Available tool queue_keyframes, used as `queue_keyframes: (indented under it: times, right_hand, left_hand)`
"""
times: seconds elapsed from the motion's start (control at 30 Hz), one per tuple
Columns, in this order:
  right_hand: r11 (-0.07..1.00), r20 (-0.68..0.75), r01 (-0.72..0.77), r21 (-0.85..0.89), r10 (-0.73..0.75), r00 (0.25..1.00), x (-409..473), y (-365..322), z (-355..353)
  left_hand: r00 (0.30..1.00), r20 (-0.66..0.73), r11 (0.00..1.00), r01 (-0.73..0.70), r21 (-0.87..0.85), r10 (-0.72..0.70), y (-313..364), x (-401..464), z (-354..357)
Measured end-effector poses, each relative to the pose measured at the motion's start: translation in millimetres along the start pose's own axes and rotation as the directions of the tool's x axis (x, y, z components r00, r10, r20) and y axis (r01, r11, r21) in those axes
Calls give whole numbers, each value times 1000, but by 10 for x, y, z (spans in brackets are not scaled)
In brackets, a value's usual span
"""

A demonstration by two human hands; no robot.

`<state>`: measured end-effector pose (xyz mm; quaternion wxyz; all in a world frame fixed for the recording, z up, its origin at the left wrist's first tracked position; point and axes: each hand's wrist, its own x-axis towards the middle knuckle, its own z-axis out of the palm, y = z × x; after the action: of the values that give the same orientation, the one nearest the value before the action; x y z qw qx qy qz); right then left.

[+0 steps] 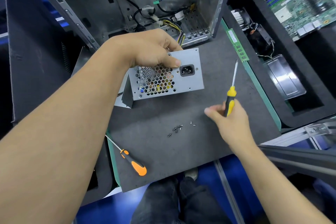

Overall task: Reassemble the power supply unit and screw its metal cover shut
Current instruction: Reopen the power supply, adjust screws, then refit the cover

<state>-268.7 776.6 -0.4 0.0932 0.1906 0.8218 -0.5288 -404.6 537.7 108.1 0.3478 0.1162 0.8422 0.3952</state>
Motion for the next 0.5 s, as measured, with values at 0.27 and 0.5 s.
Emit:
queue_keyframes:
  times: [0.27,0.5]
  right_hand:
    - [936,174,221,-273,-177,969,-138,379,209]
    - [901,139,298,-314,-267,954,-154,350,256]
  left_hand:
    - [1000,-3,1000,9,-23,-9,-20,38,-31]
    - [1000,1,999,9,-35,-9,-45,49,-34]
